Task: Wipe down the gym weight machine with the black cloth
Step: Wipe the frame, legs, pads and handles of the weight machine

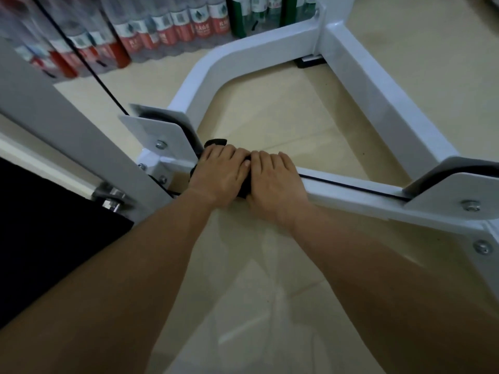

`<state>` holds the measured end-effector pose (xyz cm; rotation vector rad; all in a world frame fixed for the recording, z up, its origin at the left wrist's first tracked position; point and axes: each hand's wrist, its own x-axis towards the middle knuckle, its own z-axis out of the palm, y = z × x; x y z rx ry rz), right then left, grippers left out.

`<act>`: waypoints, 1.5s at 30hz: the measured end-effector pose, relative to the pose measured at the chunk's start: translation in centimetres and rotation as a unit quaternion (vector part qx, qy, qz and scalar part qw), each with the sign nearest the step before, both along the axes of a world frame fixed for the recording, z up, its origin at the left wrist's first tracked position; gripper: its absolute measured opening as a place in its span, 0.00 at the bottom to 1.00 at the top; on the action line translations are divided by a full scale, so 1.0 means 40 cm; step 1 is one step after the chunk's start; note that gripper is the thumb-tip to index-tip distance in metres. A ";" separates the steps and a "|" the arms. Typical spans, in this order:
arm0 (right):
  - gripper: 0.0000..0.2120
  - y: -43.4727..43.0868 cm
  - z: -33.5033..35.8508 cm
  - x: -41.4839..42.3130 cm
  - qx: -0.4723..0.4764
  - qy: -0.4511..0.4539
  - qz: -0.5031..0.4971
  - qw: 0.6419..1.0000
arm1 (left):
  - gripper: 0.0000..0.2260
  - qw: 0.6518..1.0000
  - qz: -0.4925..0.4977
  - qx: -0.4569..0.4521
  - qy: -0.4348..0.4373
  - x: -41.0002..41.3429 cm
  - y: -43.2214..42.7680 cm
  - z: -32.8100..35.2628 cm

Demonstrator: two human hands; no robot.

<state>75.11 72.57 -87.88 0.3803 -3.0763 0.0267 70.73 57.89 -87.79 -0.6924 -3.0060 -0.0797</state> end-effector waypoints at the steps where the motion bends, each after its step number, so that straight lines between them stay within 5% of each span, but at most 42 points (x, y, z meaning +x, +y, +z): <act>1: 0.26 -0.003 -0.005 -0.003 0.000 0.001 0.003 1.000 | 0.25 1.000 0.002 0.001 -0.001 -0.001 -0.001 0.000; 10: 0.29 0.124 -0.010 0.108 0.036 0.025 -0.035 0.998 | 0.19 0.997 0.072 0.031 0.001 0.055 0.092 -0.007; 23: 0.32 0.290 -0.019 0.296 0.052 -0.017 -0.236 0.970 | 0.20 0.993 -0.067 0.075 -0.057 0.204 0.425 0.009; 26: 0.29 0.275 0.017 0.296 0.028 -0.023 -0.222 0.974 | 0.17 0.987 -0.101 0.106 -0.069 0.193 0.364 0.032; 31: 0.08 0.256 0.122 0.322 -0.037 0.003 -0.180 0.983 | 0.11 0.982 -0.035 0.184 -0.030 0.283 0.230 0.080; 38: 0.16 0.082 0.176 0.542 -0.122 -0.012 -0.184 0.975 | 0.06 0.957 0.049 0.263 -0.112 0.539 0.001 0.161; 45: 0.12 -0.121 0.373 0.928 -0.152 -0.091 -0.176 0.968 | 0.08 0.951 0.034 0.205 -0.228 0.963 -0.199 0.341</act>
